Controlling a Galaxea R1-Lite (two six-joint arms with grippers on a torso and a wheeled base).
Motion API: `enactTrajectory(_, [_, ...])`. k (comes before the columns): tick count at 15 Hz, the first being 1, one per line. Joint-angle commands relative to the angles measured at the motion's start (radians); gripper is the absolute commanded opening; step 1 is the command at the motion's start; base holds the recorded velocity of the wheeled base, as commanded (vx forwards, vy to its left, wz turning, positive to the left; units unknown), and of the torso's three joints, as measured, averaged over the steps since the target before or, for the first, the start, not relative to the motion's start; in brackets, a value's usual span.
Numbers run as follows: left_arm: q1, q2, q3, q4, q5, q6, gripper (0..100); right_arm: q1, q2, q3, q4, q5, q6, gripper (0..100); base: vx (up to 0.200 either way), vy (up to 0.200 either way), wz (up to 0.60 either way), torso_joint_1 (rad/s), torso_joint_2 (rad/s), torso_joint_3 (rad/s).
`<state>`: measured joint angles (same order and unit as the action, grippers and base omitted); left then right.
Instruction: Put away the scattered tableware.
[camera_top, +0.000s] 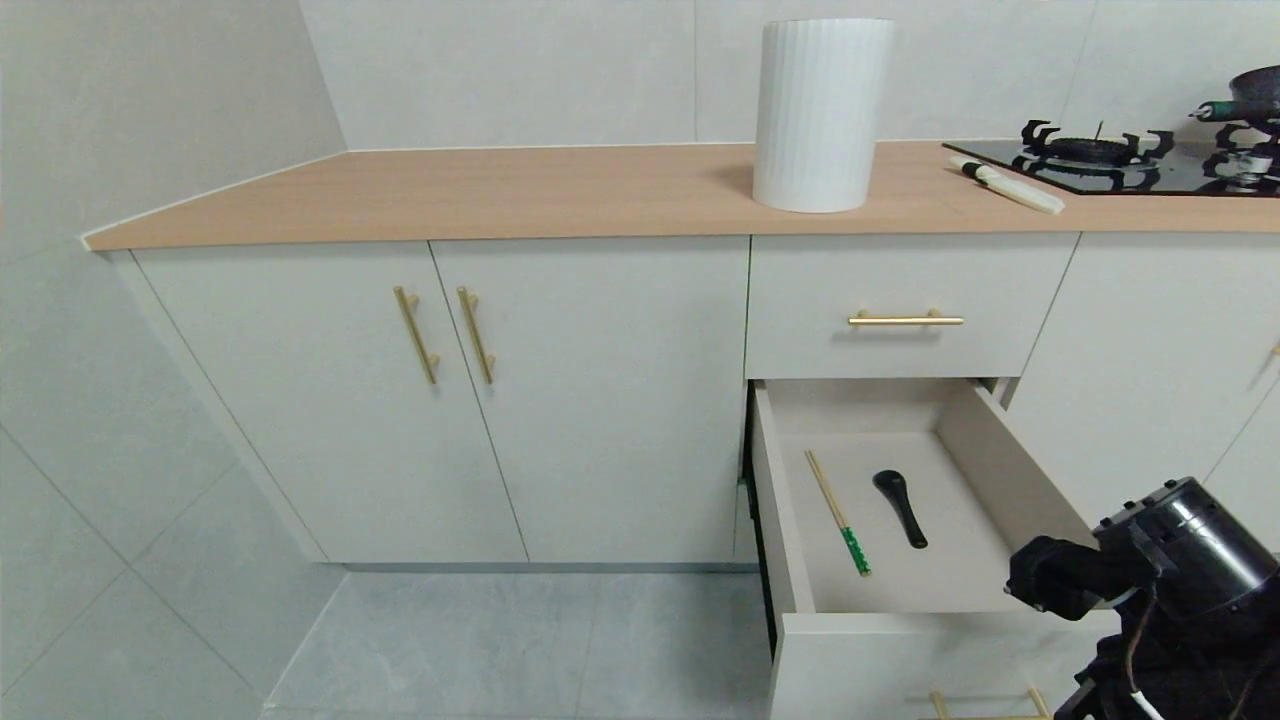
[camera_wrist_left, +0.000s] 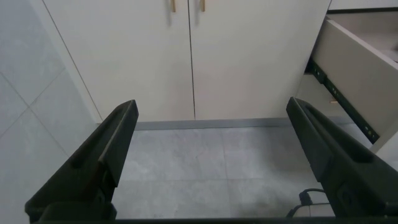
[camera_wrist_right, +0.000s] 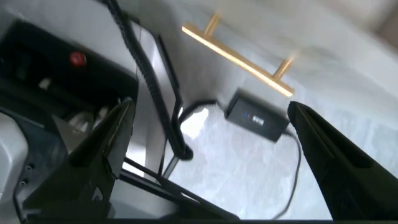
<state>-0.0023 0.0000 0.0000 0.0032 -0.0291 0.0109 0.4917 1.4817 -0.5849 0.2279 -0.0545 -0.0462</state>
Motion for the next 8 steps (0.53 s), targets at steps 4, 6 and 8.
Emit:
enactTrajectory(4, [0.001,0.000,0.000,0.000,0.000,0.000,100,-0.021,0.104,-0.024,-0.013,-0.008,0.035,100,0.000,0.000,0.00,0.000,0.00,0.000])
enactTrajectory(6, [-0.001,0.000,0.000,0.000,0.000,0.000,100,-0.041,0.118,-0.047,-0.016,-0.021,0.068,100,0.000,0.000,0.00,0.000,0.00,0.000])
enactTrajectory(8, [0.001,0.000,0.000,0.000,0.000,0.001,100,-0.062,0.141,-0.069,-0.033,-0.047,0.106,100,0.000,0.000,0.00,0.000,0.00,0.000])
